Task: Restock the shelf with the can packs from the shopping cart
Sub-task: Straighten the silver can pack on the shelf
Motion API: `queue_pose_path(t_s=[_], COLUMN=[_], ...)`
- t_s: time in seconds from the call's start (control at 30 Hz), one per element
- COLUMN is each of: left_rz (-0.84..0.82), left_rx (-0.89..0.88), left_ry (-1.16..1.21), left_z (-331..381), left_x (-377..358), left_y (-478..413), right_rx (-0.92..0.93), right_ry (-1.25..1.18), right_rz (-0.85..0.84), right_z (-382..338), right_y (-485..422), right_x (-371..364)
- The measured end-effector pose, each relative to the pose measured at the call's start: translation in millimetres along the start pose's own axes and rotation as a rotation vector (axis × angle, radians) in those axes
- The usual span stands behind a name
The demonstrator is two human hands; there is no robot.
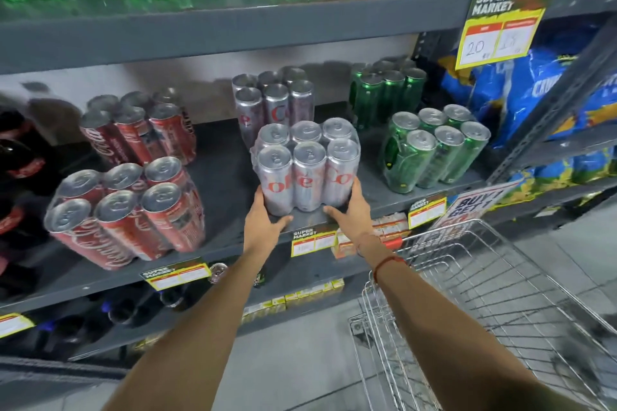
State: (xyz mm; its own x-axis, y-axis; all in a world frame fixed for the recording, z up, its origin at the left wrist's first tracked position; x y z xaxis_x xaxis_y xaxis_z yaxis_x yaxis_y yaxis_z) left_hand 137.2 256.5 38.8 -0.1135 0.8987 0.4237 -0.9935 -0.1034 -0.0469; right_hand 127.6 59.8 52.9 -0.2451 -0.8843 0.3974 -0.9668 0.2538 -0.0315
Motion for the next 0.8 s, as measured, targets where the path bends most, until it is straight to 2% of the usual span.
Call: queue_pose_path(t_s=[0.33, 0.6, 0.8], left_rz=[0.141, 0.120, 0.082], left_rx=[-0.014, 0.003, 0.010], left_ry=[-0.097, -0.173, -0.215], left_z=[1, 3, 10], left_x=[4, 7, 10], left_y=[32, 34, 37], right_rx=[0.020, -0.016, -0.035], right_ry=[0.035, -0.062, 0.031], right_rz=[-0.069, -0.008, -0.052], right_z=[8, 11, 4], right_y=[-4, 5, 9], right_x=[10, 7, 8])
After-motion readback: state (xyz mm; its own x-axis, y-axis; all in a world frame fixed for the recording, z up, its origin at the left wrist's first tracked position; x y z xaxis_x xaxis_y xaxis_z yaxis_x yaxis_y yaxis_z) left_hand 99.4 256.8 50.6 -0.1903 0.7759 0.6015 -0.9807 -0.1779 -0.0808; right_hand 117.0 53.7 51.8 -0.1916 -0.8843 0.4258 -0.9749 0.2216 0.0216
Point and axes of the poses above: each hand's wrist, its own y-axis away from the middle knuckle, its own x-axis out of the back of the hand, z = x × y, the point moved 4 cm from there along -y, towards the middle knuckle, and after that the axes turned 2 degrees about z, right-handed, at the moved point
